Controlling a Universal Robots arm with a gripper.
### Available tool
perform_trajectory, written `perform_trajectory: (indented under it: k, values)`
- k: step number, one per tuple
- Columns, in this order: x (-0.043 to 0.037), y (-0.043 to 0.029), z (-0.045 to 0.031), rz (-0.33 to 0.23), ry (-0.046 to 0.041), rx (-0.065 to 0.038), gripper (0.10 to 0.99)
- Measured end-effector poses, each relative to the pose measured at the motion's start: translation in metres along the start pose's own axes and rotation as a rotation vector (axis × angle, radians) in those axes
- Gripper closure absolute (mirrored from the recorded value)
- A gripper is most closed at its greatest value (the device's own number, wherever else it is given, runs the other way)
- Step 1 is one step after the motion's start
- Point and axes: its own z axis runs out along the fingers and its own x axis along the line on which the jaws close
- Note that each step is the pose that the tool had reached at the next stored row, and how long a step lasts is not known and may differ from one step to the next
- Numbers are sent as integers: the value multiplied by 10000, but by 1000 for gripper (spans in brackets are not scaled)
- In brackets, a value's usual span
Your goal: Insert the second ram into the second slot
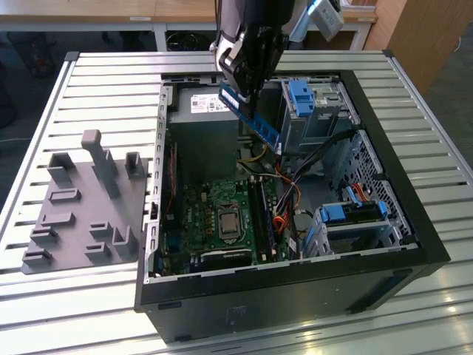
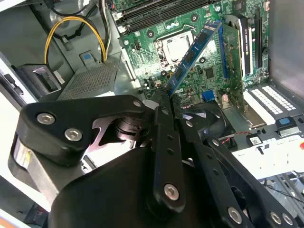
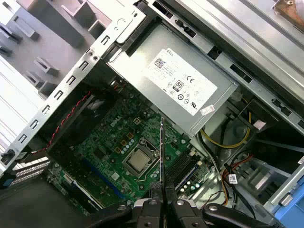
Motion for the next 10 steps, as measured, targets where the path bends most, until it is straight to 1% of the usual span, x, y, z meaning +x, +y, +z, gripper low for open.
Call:
perform_trajectory:
  k: [10]
  values:
    - [0,0,0,534,-10,-35,949]
